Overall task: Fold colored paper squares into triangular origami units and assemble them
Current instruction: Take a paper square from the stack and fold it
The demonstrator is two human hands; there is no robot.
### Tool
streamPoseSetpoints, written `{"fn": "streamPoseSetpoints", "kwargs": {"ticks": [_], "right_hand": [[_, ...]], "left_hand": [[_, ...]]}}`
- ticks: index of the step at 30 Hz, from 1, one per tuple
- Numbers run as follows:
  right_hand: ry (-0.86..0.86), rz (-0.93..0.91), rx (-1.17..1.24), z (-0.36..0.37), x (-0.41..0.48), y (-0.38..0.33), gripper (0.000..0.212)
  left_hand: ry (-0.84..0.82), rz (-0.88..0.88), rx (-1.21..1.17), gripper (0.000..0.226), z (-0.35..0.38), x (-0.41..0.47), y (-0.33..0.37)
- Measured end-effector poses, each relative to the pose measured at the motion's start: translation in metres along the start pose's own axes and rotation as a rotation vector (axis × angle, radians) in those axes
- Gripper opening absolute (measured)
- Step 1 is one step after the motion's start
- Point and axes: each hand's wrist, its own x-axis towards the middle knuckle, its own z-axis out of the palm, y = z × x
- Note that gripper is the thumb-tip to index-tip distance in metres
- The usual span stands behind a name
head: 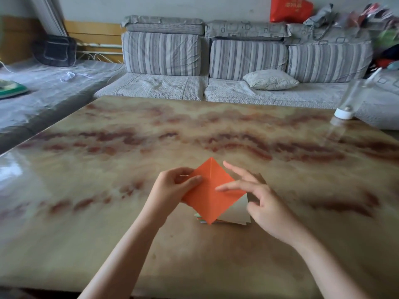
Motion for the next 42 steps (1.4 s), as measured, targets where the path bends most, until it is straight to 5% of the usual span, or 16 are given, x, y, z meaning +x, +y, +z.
{"fn": "streamPoseSetpoints", "kwargs": {"ticks": [3,8,13,17,19,22,42], "right_hand": [[-0.111,-0.043,-0.086,0.003,-0.004,0.002,0.061],[0.112,0.067,0.144,0.004,0.001,-0.001,0.021],[0.340,0.201,0.487,0.005,0.005,-0.003,0.021],[0.445,0.196,0.494,0.006,0.006,-0.005,0.011],[0.483,0.194,0.500,0.008,0.007,-0.005,0.009],[0.493,0.215,0.512,0.008,0.007,-0.005,0.017],[0.463,0.341,0.570,0.007,0.007,-0.016,0.007]], "left_hand": [[-0.021,0.006,-0.009,0.005,0.003,-0.002,0.002],[-0.098,0.029,-0.018,0.008,0.007,-0.007,0.008],[-0.181,0.015,-0.047,0.020,0.014,-0.014,0.014],[-0.233,-0.047,-0.060,0.042,0.018,-0.019,0.020],[-0.232,-0.018,-0.010,0.034,0.021,-0.020,0.019],[-0.191,0.052,0.027,0.012,0.025,-0.020,0.013],[-0.222,0.045,0.014,0.017,0.028,-0.024,0.014]]}}
